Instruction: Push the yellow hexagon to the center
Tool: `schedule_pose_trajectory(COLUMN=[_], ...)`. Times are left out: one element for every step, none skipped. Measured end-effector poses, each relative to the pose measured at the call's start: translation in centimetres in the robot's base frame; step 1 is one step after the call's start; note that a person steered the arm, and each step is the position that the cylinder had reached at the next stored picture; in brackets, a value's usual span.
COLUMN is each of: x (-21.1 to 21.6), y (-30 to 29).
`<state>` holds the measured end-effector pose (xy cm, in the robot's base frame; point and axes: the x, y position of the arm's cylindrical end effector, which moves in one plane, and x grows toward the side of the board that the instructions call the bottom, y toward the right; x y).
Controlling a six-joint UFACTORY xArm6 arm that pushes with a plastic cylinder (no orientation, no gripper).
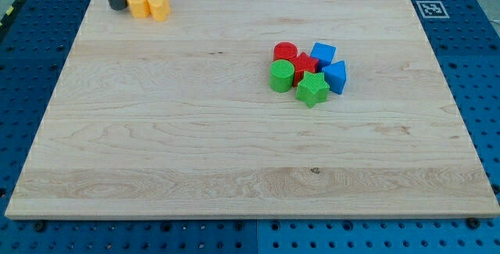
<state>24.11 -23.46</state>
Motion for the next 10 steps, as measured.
schedule_pose_trajectory(x=[-0.2, -0.3, -1.3, -1.6, -2.3, -4.5, -4.8, -4.8, -4.8, -4.8], y=[3.4, 6.6, 9.8, 10.5, 9.8, 8.9, 9.3, 11.7, 14.8, 15.9])
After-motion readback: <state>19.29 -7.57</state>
